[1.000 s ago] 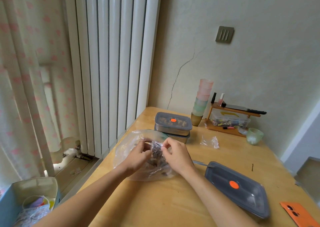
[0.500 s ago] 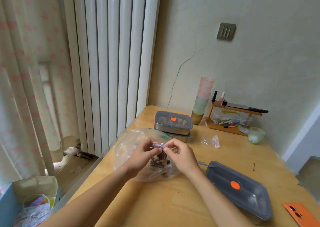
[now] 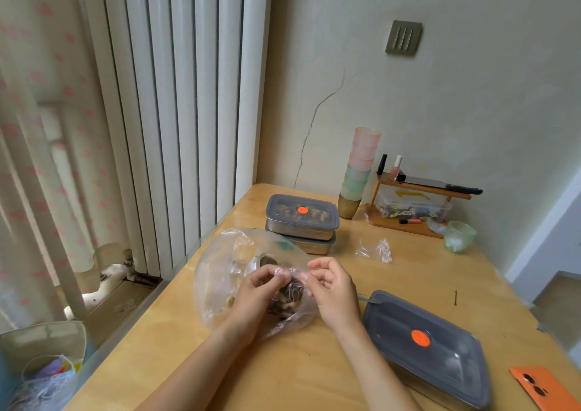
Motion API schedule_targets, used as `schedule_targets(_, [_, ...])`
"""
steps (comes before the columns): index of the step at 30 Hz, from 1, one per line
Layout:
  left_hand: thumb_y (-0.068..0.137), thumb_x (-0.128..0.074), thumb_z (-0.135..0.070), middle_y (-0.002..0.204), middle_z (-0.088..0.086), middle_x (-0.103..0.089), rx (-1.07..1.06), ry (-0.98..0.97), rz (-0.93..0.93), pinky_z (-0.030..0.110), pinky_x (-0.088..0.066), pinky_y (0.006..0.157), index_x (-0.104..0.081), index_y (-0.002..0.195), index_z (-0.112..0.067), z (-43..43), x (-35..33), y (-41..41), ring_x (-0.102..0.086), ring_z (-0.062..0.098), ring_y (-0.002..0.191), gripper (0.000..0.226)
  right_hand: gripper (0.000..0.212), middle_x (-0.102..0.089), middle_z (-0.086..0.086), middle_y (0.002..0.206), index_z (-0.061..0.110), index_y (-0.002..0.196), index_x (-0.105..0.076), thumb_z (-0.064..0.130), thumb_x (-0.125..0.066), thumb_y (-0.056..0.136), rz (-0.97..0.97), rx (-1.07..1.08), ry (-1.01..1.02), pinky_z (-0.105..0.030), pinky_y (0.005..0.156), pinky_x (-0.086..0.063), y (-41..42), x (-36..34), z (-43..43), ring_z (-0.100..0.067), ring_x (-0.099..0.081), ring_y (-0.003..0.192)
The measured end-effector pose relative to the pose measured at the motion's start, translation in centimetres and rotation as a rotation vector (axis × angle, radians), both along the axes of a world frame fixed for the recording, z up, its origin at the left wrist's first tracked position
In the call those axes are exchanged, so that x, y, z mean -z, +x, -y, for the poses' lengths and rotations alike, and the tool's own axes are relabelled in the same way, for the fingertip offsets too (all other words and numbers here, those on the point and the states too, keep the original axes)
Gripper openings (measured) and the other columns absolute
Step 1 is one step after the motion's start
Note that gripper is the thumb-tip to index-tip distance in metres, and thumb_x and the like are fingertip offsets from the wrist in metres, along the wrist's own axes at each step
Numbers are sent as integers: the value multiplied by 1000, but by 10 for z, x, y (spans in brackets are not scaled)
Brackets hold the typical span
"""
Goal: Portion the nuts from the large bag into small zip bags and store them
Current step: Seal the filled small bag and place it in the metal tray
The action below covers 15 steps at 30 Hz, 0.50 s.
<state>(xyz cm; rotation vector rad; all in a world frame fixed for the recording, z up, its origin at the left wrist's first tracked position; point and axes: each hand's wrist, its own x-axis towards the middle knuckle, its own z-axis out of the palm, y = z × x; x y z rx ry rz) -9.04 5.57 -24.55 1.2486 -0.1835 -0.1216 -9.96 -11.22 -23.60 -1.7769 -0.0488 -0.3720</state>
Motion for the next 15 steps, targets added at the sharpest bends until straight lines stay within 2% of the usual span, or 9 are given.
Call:
schedule_targets(2, [86, -81, -27, 92, 23, -71, -5, -13, -3, 52, -49, 87, -71, 93, -2, -2, 6, 3, -65, 32, 86, 28, 17, -71, -2, 73, 17, 100, -63, 10, -77, 92, 18, 2, -13, -36, 70, -55, -1, 2, 0, -13, -64, 63])
schedule_targets(4, [82, -84, -32, 95, 27, -70, 9, -37, -25, 64, -49, 91, -72, 94, -4, -3, 8, 5, -64, 37, 88, 33, 17, -71, -1, 73, 18, 100, -63, 12, -77, 92, 37, -5, -27, -36, 70, -54, -2, 1, 1, -12, -63, 62])
schedule_targets(6, [81, -86, -33, 99, 30, -70, 30, -54, -30, 67, -48, 95, -72, 97, -2, -4, 9, 6, -65, 40, 92, 37, 16, -71, 0, 73, 20, 101, -63, 13, -75, 94, 62, -19, -54, -39, 70, -55, -4, 1, 3, -12, -64, 63])
schedule_targets(9, [79, -88, -31, 102, 31, -68, 63, -110, -72, 64, -46, 94, -71, 97, -1, -5, 9, 7, -62, 41, 97, 39, 12, -72, 0, 78, 21, 103, -64, 13, -71, 97, 85, -36, -71, -40, 72, -57, -8, 3, 4, -14, -67, 68])
schedule_targets(11, [81, -88, -24, 101, 30, -67, 76, -182, -120, 60, -48, 90, -70, 95, -2, -4, 8, 8, -62, 41, 95, 32, 9, -74, 1, 86, 23, 105, -65, 23, -71, 98, 61, -55, -28, -37, 75, -57, -11, 5, 2, -15, -69, 76])
schedule_targets(13, [88, -79, -16, 94, 27, -67, 72, -233, -157, 50, -54, 81, -71, 91, -4, -2, 3, 7, -65, 37, 87, 14, 12, -73, 5, 90, 29, 99, -68, 38, -72, 92, 22, -76, 10, -32, 78, -55, -12, 6, -2, -13, -69, 84])
schedule_targets(15, [92, -70, -12, 88, 23, -67, 76, -263, -180, 43, -57, 73, -71, 86, -8, 0, -1, 5, -66, 32, 77, 8, 10, -71, 6, 85, 27, 90, -70, 37, -70, 90, 26, -78, 20, -28, 77, -52, -11, 6, -4, -11, -66, 83])
